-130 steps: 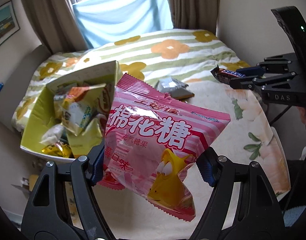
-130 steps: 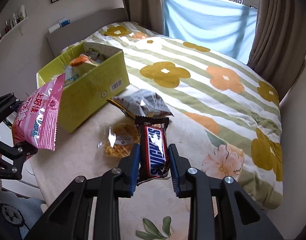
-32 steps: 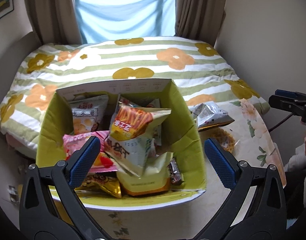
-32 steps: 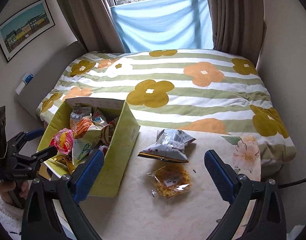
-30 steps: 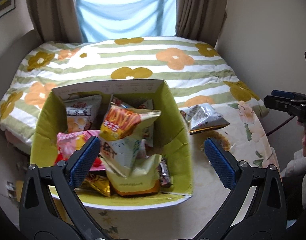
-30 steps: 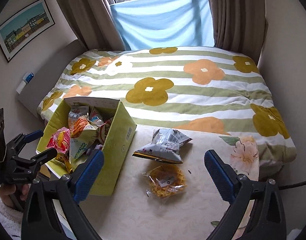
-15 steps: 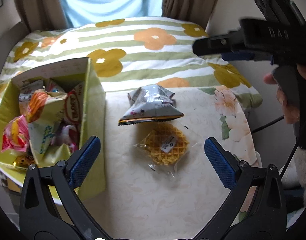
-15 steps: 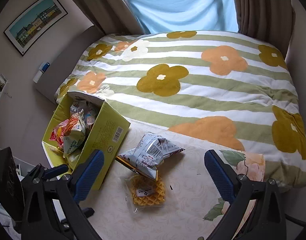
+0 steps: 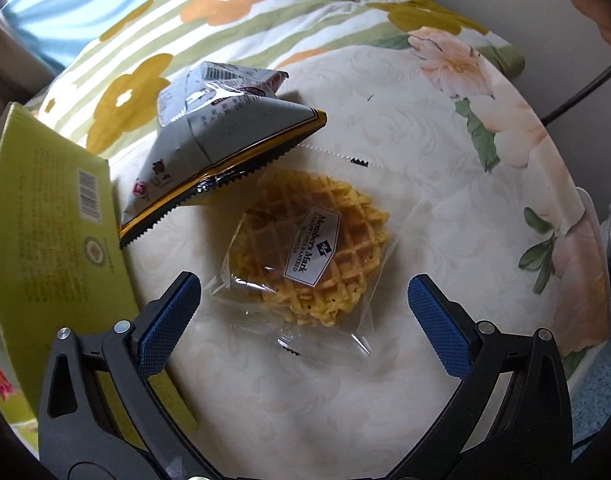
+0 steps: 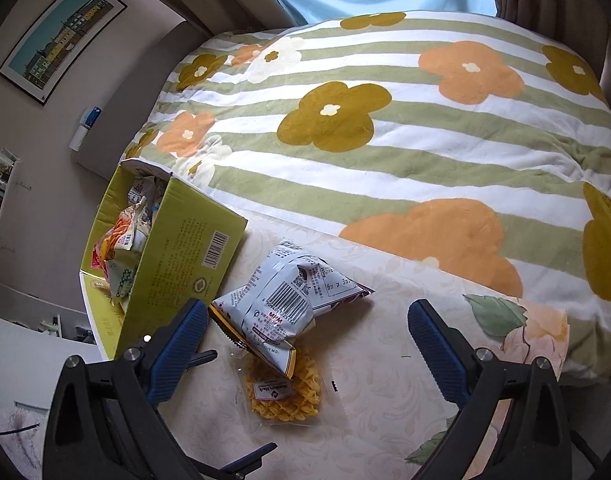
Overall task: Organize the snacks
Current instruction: 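Grasp wrapped waffle with left gripper while right grasps silver chip bag, then carry waffle with left gripper while right carries silver chip bag, release both into box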
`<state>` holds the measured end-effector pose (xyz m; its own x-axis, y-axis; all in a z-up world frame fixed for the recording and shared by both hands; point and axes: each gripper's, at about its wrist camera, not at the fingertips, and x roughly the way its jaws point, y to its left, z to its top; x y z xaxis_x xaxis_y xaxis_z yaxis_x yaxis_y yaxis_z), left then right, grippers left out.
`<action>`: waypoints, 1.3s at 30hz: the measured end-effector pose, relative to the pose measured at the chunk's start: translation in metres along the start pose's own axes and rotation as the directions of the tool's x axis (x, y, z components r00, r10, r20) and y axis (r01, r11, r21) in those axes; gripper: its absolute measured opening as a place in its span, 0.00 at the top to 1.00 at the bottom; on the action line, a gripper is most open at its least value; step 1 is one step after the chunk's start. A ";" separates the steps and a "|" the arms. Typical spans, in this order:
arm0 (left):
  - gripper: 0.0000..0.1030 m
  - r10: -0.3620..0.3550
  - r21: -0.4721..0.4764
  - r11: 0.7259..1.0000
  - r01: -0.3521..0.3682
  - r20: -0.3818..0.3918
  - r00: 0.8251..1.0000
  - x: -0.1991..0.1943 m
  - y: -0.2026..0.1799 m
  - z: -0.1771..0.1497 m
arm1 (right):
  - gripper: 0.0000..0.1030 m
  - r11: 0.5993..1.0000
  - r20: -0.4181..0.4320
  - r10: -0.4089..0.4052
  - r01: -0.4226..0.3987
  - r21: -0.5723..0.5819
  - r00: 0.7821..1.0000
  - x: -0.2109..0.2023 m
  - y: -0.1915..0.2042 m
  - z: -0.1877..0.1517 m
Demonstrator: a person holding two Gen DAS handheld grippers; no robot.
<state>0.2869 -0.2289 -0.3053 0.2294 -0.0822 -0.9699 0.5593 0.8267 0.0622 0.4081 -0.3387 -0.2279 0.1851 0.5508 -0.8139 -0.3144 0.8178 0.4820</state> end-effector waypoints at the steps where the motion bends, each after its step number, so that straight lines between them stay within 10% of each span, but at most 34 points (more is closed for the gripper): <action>1: 0.00 -0.004 0.009 1.000 0.004 -0.007 1.000 0.004 0.000 0.002 | 0.03 1.000 -0.009 0.003 -0.003 0.003 1.000 0.004 -0.002 0.000; 33: 0.26 -0.112 -0.054 0.992 0.112 0.001 0.994 0.016 0.018 -0.020 | 0.03 0.914 -0.164 0.278 -0.208 0.347 0.947 0.094 -0.021 -0.015; 39: 0.26 -0.098 -0.106 0.990 0.098 0.002 0.995 0.013 0.025 -0.024 | 0.41 0.879 -0.139 0.361 -0.287 0.382 0.922 0.101 -0.016 -0.019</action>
<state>0.2851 -0.1957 -0.3218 0.1754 -0.1641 -0.9707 0.4918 0.8688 -0.0580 0.4139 -0.2997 -0.3241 -0.0726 0.7802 -0.6213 0.0259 0.6242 0.7808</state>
